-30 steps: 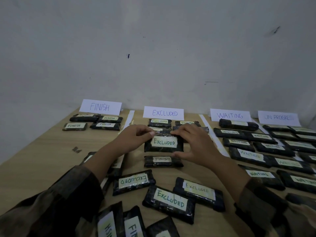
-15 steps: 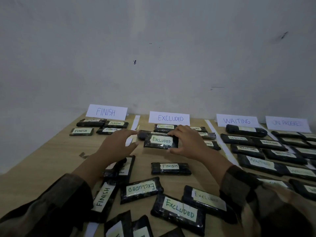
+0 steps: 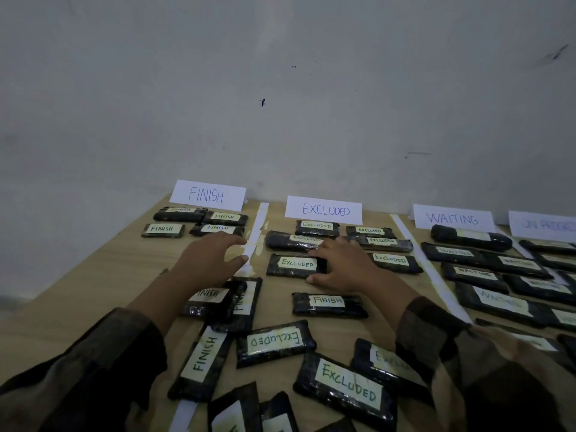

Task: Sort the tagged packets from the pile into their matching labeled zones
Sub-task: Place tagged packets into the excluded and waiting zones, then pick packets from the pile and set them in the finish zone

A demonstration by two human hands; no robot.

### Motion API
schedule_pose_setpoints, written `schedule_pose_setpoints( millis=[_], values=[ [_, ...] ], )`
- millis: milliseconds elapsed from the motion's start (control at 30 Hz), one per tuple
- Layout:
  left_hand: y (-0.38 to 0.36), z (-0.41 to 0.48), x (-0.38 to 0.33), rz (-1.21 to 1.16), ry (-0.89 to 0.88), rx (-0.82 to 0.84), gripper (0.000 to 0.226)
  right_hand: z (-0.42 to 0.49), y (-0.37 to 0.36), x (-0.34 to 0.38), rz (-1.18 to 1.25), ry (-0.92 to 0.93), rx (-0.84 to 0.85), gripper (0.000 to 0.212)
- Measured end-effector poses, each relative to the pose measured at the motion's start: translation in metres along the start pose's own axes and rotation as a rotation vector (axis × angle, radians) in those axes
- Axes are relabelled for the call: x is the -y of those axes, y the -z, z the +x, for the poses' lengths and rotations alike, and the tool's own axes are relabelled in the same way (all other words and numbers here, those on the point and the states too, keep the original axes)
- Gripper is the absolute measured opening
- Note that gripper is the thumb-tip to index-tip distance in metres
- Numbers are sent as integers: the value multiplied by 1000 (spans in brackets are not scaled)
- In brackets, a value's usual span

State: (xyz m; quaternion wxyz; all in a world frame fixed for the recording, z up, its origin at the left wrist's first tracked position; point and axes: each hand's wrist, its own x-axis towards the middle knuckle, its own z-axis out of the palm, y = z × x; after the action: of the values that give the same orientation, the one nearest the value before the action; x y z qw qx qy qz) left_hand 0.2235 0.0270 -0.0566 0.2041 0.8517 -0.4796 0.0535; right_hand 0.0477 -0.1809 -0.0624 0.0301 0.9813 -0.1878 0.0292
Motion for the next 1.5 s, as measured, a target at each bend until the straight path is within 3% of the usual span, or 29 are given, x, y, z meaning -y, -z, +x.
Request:
schedule_pose_setpoints(
  millis=[267,533,800,1033,1233,1367,1500],
  values=[
    [10,-9,8,-60,17,-23,36,-1,13,8,-24,23,-26,67],
    [26,-34,23,-100,47,71,33,-7,39,80,204,232,-47,57],
    [26,-63,35,-172,114,194,37,-6,19,135,177,264,23,75],
    [25,-70,42,-210,148,125,45,-8,21,137,483,228,19,75],
    [32,-68,44,-430,227,11,22,-8,20,132,627,239,-78,74],
    [39,-66,39,-585,275,36,16,-7,20,130,601,261,-107,77],
    [47,-67,37,-707,321,53,15,-6,26,132,398,303,-194,80]
  ],
)
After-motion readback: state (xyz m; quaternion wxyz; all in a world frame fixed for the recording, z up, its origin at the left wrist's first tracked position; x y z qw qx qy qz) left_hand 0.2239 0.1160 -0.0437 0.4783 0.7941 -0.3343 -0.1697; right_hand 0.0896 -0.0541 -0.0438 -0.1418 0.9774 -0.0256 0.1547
